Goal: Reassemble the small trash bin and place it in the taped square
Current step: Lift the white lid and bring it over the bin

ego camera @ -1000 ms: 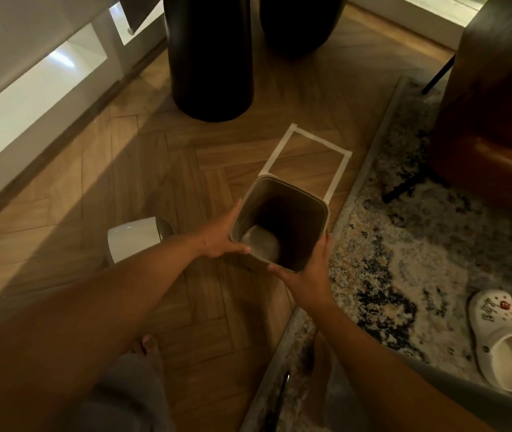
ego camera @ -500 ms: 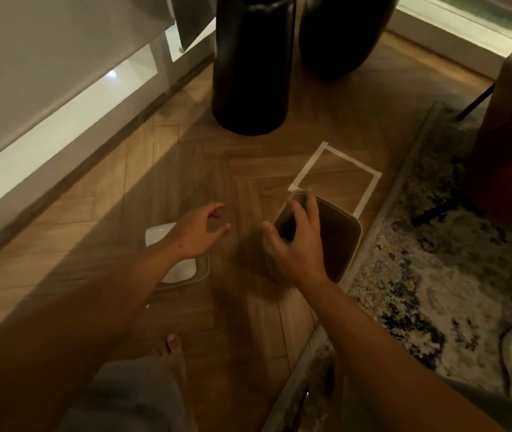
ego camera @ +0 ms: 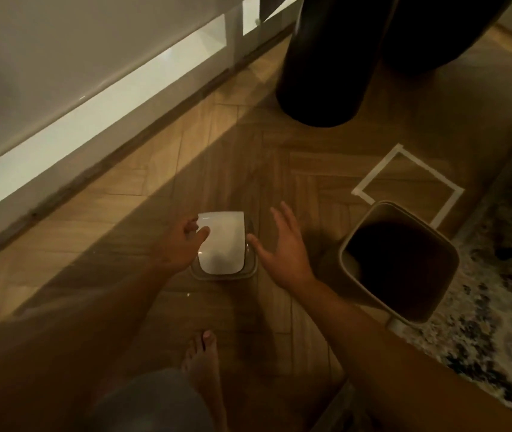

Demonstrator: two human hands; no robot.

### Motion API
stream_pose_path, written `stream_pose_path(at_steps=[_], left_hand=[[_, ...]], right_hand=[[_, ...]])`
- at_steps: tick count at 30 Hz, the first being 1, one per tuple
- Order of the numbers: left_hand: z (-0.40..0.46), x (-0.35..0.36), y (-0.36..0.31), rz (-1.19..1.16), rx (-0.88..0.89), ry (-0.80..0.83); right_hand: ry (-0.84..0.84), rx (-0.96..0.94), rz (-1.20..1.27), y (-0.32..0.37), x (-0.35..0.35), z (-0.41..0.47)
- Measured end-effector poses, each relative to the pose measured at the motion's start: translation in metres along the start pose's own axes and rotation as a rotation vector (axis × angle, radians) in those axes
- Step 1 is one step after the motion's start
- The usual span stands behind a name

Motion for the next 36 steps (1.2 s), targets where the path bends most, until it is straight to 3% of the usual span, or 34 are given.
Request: stream_pose_path(at_steps=[3, 12, 18, 26, 36], left_hand=[[0.009, 0.004, 0.027, 0.012, -0.052, -0.018], [0.039, 0.037, 0.07, 0.029, 0.003, 0.026], [0.043, 0.06, 0.1, -0.003, -0.125, 0.032], [0.034, 0.07, 0.121, -0.025, -0.289, 0.03], [0.024, 0.043, 0.093, -0.027, -0.323, 0.048]], right_hand=[[0.063, 0.003, -0.048, -0.017, 0.034, 0.008], [0.235, 0.091, -0.112, -0.072, 0.113, 0.026], [0.394, 0.213, -0.061, -0.096, 0.15, 0.023], [0.448, 0.26, -0.039, -0.102, 0.15, 0.02], [0.419, 0.297, 0.023, -0.062, 0.111, 0.027]])
Point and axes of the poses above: each hand's wrist, its own z-axis towards the middle knuckle, its own x-axis out of the palm, y = z × x, the point moved 3 cm from there along z, towards the middle knuckle, and after that the axes turned 13 degrees about -y, right-handed, at the moved point
